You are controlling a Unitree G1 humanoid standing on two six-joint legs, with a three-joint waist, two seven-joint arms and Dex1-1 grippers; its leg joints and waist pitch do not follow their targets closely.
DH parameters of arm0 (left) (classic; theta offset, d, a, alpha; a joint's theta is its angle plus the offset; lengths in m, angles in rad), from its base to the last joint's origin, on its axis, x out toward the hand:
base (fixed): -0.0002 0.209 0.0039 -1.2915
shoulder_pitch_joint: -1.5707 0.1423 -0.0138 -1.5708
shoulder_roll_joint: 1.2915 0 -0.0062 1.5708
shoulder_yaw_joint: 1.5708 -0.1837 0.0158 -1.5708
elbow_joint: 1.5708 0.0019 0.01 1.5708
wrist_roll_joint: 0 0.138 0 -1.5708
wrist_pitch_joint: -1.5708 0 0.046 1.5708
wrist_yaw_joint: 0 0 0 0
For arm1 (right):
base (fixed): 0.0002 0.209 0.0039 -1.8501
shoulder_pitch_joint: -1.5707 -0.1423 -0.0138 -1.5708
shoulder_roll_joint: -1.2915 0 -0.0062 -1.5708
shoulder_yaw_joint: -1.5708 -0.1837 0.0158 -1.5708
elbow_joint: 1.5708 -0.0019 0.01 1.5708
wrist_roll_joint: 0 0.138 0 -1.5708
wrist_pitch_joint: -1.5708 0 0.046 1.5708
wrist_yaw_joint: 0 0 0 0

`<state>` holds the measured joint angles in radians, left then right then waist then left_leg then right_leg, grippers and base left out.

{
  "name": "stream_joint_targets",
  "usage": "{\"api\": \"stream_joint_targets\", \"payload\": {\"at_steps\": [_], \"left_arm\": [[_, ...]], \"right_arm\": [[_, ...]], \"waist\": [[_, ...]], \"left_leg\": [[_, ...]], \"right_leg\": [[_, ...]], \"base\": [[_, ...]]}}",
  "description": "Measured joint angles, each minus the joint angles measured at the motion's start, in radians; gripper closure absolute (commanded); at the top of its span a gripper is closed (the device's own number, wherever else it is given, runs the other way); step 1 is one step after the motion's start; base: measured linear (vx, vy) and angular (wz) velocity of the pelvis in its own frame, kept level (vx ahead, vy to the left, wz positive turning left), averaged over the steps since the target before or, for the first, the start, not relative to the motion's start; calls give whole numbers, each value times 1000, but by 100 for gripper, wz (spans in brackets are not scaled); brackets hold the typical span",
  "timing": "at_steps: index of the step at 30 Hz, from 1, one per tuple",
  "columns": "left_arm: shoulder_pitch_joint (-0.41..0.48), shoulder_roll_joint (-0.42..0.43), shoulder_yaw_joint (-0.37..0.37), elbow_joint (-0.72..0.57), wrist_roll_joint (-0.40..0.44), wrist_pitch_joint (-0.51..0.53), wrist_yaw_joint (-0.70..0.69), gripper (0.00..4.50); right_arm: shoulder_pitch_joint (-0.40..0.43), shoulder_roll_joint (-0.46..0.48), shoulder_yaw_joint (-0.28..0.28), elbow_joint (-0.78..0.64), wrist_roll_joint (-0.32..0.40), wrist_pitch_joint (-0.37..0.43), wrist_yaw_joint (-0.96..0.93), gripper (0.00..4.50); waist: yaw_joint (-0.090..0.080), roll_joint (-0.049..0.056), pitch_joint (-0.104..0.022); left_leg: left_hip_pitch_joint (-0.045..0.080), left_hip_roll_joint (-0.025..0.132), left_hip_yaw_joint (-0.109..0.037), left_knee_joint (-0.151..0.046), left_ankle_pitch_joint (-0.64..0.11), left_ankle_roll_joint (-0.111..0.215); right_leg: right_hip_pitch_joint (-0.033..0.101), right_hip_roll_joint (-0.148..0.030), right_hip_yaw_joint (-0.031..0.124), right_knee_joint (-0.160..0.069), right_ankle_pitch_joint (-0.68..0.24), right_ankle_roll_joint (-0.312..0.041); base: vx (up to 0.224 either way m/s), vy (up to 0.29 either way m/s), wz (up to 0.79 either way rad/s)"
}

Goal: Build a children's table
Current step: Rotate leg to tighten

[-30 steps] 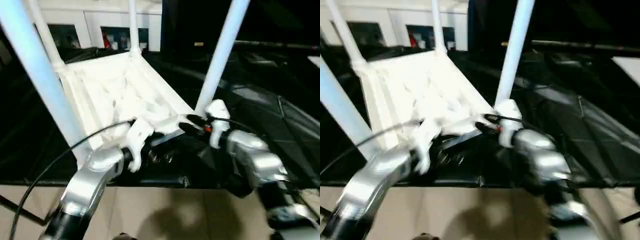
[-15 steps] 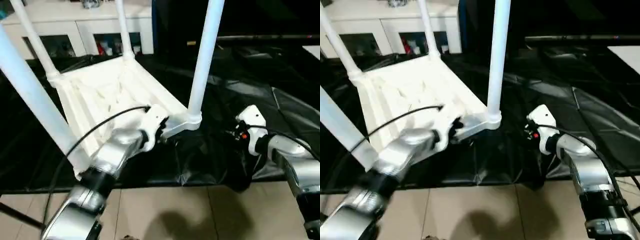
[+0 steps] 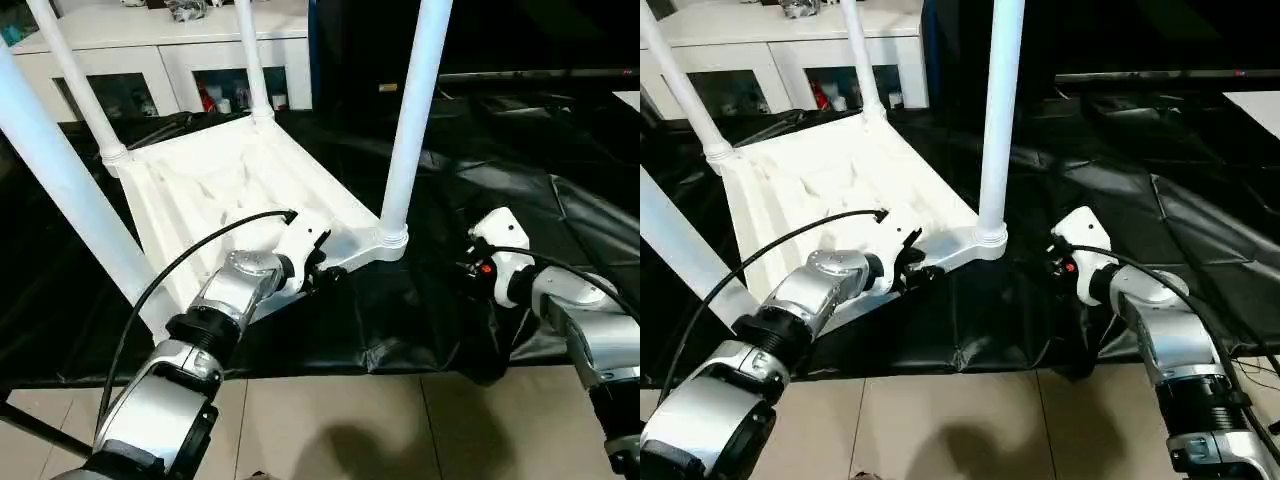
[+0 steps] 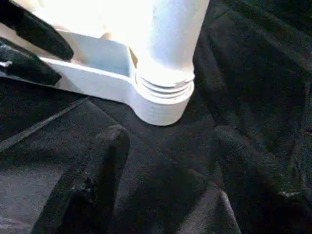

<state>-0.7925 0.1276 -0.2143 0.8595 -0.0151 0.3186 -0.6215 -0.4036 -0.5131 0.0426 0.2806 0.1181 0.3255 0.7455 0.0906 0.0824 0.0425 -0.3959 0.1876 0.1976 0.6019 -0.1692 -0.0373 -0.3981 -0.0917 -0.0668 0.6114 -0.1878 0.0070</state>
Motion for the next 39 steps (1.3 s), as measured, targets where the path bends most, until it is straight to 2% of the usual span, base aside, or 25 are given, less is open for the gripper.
{"api": "stream_joint_targets", "payload": {"at_steps": [2,3,8,9,17,19,22,24,27,28,30,32,35,37,39], "left_arm": [[-16,-2,0,34,1,-21,0,230],[-24,-3,0,48,1,-26,0,255],[-37,-13,1,87,2,-59,-8,281],[-39,-13,2,93,3,-63,-12,302],[-48,-19,12,121,0,-78,-42,384],[-49,-19,14,127,-2,-83,-46,392],[-46,-11,19,129,-5,-102,-91,428],[-37,0,21,126,-10,-120,-128,436],[19,40,16,49,-11,-153,-228,446],[53,67,9,1,-17,-160,-280,450],[92,99,-5,-53,-30,-164,-344,450],[132,133,-23,-112,-32,-175,-406,450],[188,173,-39,-201,-34,-174,-484,450],[200,189,-37,-221,-36,-167,-509,450],[215,201,-37,-248,-39,-151,-523,450]], "right_arm": [[0,0,2,3,-4,0,-4,147],[0,0,2,4,-4,0,-4,147],[0,0,4,6,-7,0,-4,147],[0,0,4,6,-7,0,-4,147],[0,0,5,16,-8,-3,-4,147],[0,0,5,18,-8,-4,-4,147],[-1,0,6,25,-8,-17,0,147],[-1,0,6,38,-11,-28,2,147],[-3,2,5,48,-14,-59,5,147],[-4,6,3,49,-3,-65,16,120],[-4,19,1,49,14,-68,35,110],[-4,27,1,48,36,-69,60,101],[-2,28,8,48,48,-87,115,68],[3,28,10,48,50,-95,140,65],[6,25,23,48,49,-103,163,33]], "waist": [[0,1,0],[0,1,0],[0,2,0],[-1,2,0],[-1,3,-1],[-1,3,-1],[-2,3,-1],[-2,3,-1],[-4,4,-1],[0,6,-3],[4,8,-3],[15,8,-3],[27,5,-2],[26,3,-1],[23,-1,-1]], "left_leg": [[0,0,0,0,0,0],[0,0,0,0,0,0],[0,0,0,0,0,0],[0,0,0,0,0,0],[0,0,0,0,0,0],[0,0,0,0,0,0],[0,0,0,0,0,0],[0,0,0,0,0,0],[-5,0,1,-1,1,6],[-6,0,1,-1,1,8],[-6,1,1,-1,1,8],[-6,2,1,-1,1,8],[-6,1,3,0,0,6],[-6,1,4,1,-2,4],[-6,1,4,1,-2,4]], "right_leg": [[0,0,0,0,0,0],[0,0,0,0,0,0],[0,0,0,0,0,0],[0,0,0,0,0,-1],[0,0,0,0,0,-1],[0,0,0,0,0,-1],[0,0,0,0,1,-1],[0,0,0,-1,0,-1],[-5,0,0,-1,0,-1],[-6,0,0,-1,-1,-1],[-7,0,-1,0,-3,-2],[-7,0,-2,0,-3,-2],[-6,-2,-1,0,-3,-2],[-6,-2,0,0,-3,-2],[-6,-2,1,0,-3,-2]], "base": [[0,0,0],[0,0,0],[0,0,0],[0,0,0],[0,0,0],[0,0,0],[0,0,0],[0,0,0],[0,0,0],[0,0,0],[0,0,0],[0,0,0],[0,0,0],[0,0,0],[0,0,0]]}}
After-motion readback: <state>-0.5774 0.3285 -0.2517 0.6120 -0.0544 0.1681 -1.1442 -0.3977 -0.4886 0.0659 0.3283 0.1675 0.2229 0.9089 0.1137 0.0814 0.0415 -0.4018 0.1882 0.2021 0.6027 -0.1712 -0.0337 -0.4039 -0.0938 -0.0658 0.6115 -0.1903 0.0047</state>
